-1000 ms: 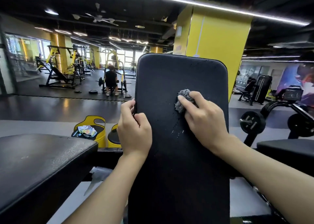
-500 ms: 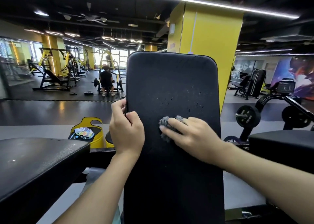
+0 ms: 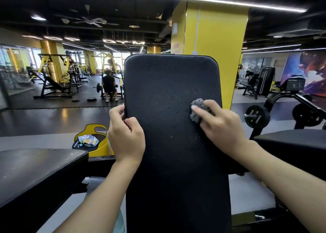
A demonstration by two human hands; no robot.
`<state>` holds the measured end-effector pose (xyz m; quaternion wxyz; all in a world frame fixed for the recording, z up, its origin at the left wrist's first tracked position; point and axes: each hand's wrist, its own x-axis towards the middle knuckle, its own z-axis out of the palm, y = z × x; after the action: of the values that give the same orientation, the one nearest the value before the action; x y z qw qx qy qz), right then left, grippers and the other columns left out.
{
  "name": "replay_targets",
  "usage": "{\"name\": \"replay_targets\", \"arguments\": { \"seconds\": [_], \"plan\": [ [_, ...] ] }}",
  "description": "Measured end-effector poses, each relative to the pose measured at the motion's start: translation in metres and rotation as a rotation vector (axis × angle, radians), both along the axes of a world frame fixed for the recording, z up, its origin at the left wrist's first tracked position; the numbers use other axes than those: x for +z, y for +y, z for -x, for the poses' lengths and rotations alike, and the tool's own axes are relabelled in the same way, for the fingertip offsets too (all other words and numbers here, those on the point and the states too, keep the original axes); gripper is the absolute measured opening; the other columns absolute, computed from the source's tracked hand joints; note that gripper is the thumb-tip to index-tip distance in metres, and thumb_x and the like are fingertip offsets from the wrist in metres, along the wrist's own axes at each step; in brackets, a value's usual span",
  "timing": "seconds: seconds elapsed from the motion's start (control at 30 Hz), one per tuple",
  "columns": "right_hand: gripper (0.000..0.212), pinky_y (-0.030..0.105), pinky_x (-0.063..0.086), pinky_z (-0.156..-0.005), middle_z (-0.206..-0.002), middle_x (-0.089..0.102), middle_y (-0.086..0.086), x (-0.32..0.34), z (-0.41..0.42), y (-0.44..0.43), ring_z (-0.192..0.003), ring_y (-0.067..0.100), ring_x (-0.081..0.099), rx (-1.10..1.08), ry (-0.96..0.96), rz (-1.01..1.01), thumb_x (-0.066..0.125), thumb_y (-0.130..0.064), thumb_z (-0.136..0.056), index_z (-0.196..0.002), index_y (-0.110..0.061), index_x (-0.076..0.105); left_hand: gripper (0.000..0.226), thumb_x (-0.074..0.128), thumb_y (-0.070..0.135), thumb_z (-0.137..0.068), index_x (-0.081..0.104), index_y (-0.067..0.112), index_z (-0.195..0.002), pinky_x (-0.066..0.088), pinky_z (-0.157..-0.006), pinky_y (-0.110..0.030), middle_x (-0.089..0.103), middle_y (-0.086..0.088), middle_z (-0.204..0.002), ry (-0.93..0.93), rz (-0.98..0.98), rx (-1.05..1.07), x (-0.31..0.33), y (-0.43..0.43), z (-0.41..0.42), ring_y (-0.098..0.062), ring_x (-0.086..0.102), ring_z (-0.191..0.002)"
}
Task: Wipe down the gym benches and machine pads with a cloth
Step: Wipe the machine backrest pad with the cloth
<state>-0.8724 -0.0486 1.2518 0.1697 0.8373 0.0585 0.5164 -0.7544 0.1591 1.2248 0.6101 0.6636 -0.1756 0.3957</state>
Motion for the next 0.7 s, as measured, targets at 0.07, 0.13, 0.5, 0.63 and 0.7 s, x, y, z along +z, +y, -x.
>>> {"name": "replay_targets", "arguments": {
  "seconds": [0.07, 0.13, 0.5, 0.63, 0.7],
  "plan": [
    [0.038, 0.030, 0.040, -0.044, -0.105, 0.065, 0.013, -0.016, -0.002, 0.011, -0.051, 0.027, 0.052, -0.065, -0.046, -0.070, 0.048, -0.009, -0.084, -0.115, -0.010, 0.071, 0.036, 0.039, 0.009, -0.086, 0.054, 0.001, -0.117, 0.043, -0.075, -0.023, 0.068, -0.013, -0.105, -0.010, -0.003, 0.012, -0.001, 0.000, 0.000, -0.030, 0.064, -0.098],
    [0.037, 0.031, 0.042, -0.045, -0.104, 0.065, 0.014, -0.035, 0.003, 0.020, -0.054, 0.027, 0.054, 0.018, 0.048, 0.090, 0.047, -0.008, -0.088, -0.116, -0.008, 0.070, 0.035, 0.039, 0.007, -0.086, 0.054, 0.000, -0.116, 0.037, -0.070, -0.014, 0.067, -0.014, -0.104, -0.016, 0.001, 0.021, -0.001, -0.001, -0.001, -0.031, 0.064, -0.097],
    [0.039, 0.034, 0.046, -0.045, -0.112, 0.059, 0.013, -0.045, 0.019, -0.003, -0.062, 0.028, 0.058, 0.023, 0.123, 0.120, 0.052, -0.003, -0.088, -0.125, -0.010, 0.064, 0.029, 0.044, -0.007, -0.088, 0.054, -0.004, -0.116, 0.031, -0.070, -0.015, 0.057, -0.002, -0.098, 0.001, -0.005, 0.074, 0.002, -0.003, 0.005, -0.023, 0.057, -0.089],
    [0.039, 0.035, 0.048, -0.043, -0.115, 0.063, 0.010, -0.015, 0.024, -0.034, -0.065, 0.029, 0.061, -0.040, 0.089, 0.089, 0.049, -0.006, -0.091, -0.125, -0.017, 0.064, 0.030, 0.044, -0.007, -0.089, 0.054, -0.004, -0.117, 0.030, -0.069, -0.015, 0.056, 0.000, -0.099, 0.002, -0.012, 0.080, 0.003, -0.003, 0.007, -0.016, 0.052, -0.088],
    [0.043, 0.033, 0.047, -0.041, -0.116, 0.062, 0.011, -0.020, 0.020, -0.024, -0.067, 0.029, 0.062, -0.120, -0.024, -0.174, 0.047, -0.009, -0.086, -0.124, -0.016, 0.066, 0.030, 0.044, -0.007, -0.089, 0.054, -0.004, -0.117, 0.030, -0.069, -0.015, 0.055, 0.000, -0.099, 0.005, -0.019, 0.083, 0.003, -0.003, 0.007, -0.017, 0.052, -0.088]
  ]
}}
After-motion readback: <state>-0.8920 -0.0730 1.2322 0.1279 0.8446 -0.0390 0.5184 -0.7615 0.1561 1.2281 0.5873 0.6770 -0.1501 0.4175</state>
